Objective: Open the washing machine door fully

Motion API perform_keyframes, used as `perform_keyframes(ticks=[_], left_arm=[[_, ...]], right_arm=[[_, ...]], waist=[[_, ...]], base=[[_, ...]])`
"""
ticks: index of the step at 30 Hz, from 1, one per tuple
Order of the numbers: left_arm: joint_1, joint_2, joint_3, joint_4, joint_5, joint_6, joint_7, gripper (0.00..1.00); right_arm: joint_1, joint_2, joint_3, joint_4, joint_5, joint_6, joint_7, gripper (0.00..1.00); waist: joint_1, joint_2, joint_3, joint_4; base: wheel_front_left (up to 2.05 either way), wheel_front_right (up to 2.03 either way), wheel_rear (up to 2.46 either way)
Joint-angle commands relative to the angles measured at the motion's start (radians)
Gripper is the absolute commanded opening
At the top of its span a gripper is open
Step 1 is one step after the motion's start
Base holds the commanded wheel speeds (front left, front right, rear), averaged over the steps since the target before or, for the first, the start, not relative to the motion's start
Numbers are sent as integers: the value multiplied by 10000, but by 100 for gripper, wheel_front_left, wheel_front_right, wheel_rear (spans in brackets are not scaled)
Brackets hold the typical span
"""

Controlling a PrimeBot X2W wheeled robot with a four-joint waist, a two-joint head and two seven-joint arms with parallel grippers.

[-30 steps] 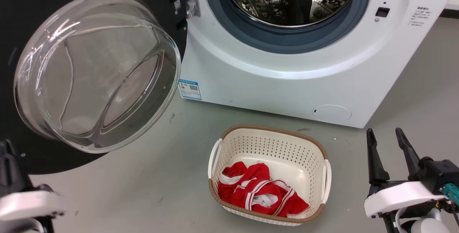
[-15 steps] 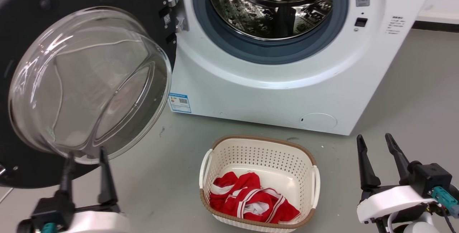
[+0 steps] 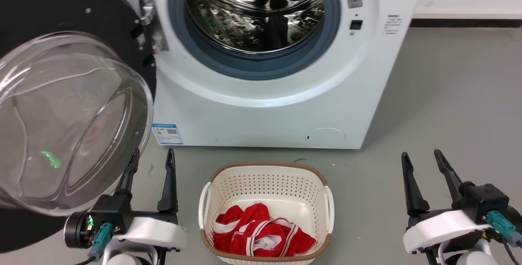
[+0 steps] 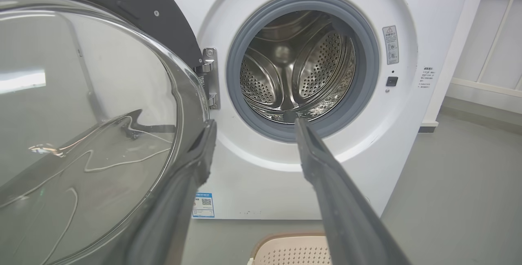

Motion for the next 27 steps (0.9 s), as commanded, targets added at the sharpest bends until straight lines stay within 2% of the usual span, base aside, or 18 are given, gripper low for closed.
perform_keyframes(ticks=[1, 9, 27], left_arm=[[-133, 3, -6, 40, 46, 21, -24, 100], [-220, -121, 117, 217, 280, 114, -24, 100], [42, -216, 341, 194, 478, 111, -24, 100]], right_arm=[[29, 11, 21, -45, -42, -7, -1, 100], [163, 11, 195, -244, -17, -7, 87, 100], [81, 11, 268, -165, 63, -7, 24, 100]], waist=[[1, 0, -27, -171], [1, 0, 38, -474], [1, 0, 112, -365]], base=[[0, 0, 0], [0, 0, 0], [0, 0, 0]])
